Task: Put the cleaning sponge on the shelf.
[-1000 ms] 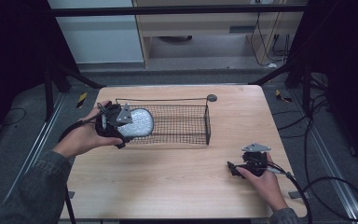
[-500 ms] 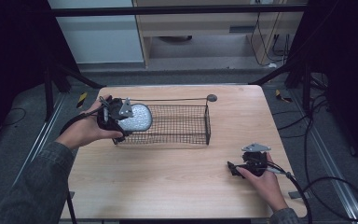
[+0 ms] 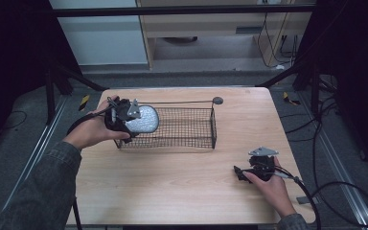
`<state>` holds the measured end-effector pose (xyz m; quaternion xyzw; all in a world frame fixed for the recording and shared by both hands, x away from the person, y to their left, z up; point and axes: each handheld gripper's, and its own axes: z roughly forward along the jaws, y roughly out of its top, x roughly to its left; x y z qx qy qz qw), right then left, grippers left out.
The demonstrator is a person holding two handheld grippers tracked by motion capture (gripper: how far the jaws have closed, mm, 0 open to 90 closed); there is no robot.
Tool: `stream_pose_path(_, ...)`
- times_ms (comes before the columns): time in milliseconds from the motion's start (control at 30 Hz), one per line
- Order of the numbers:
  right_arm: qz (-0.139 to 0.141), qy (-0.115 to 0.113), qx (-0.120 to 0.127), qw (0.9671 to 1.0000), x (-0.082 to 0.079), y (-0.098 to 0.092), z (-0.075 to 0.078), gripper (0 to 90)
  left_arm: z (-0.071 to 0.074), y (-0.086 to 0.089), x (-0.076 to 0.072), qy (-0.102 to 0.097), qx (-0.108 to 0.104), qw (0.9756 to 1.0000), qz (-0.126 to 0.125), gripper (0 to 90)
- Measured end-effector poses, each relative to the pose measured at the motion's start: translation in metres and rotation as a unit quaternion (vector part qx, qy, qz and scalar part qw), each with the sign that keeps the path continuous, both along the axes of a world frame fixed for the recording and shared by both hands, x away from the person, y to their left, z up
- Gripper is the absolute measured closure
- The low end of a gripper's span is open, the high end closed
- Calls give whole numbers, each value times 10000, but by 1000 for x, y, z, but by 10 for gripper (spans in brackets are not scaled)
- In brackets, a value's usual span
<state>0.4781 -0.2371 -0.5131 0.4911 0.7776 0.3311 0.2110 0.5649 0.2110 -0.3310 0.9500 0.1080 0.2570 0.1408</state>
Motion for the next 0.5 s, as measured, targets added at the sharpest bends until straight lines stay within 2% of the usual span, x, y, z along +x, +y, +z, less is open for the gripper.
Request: stream_pose_path(500,-1,0,1,10000,0,0,0,4,-2,-4,3,-17,62,10000,-61,45)
